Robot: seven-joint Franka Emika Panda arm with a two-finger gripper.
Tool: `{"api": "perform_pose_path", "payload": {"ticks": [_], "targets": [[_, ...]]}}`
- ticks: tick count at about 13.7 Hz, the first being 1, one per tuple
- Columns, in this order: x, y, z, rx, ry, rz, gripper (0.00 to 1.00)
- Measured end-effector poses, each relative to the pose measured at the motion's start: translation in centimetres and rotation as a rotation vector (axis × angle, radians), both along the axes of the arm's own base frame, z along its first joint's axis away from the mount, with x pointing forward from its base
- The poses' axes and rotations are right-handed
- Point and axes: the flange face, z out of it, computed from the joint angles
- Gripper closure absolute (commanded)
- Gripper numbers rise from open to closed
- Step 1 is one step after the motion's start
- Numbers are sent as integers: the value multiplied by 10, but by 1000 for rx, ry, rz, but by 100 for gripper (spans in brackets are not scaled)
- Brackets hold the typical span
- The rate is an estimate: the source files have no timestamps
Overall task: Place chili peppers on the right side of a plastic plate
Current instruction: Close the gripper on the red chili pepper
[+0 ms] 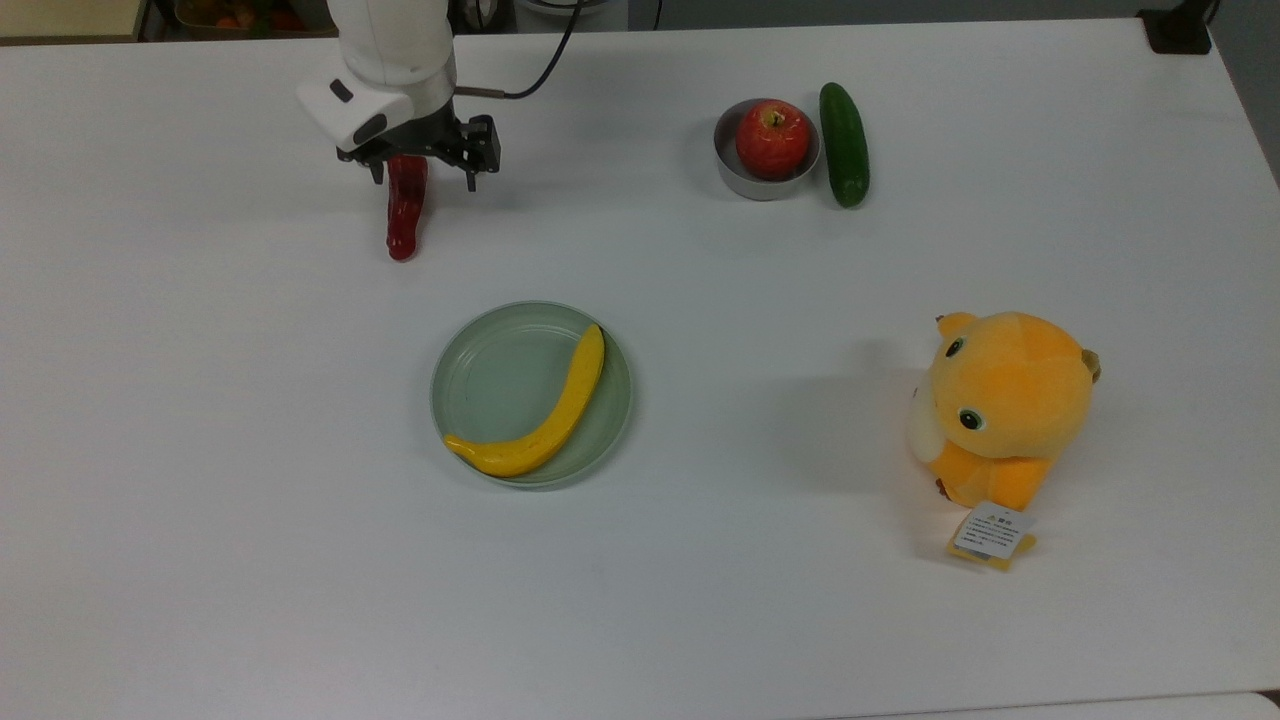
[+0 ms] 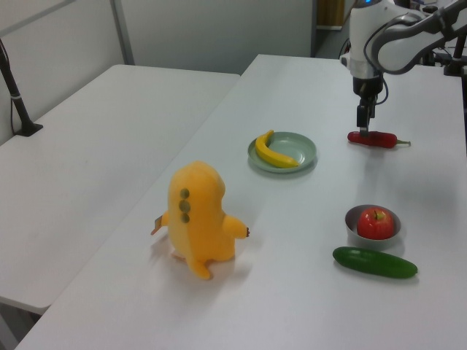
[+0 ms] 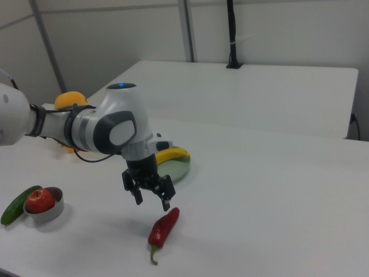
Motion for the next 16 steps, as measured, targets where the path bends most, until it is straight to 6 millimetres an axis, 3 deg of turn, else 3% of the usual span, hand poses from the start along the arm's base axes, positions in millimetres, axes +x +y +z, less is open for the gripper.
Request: {"api": "perform_pose_path", "payload": {"ticks": [7,9,10,11,16], "targets": [[2,-15,-31,-46,42,18,3],[2,-16,-43,-79,68,49,72],[2,-16,-48,-87,75,58,95],[3,-16,-53,-94,78,68,100],[5,-14,-54,-96,76,73,100]]}}
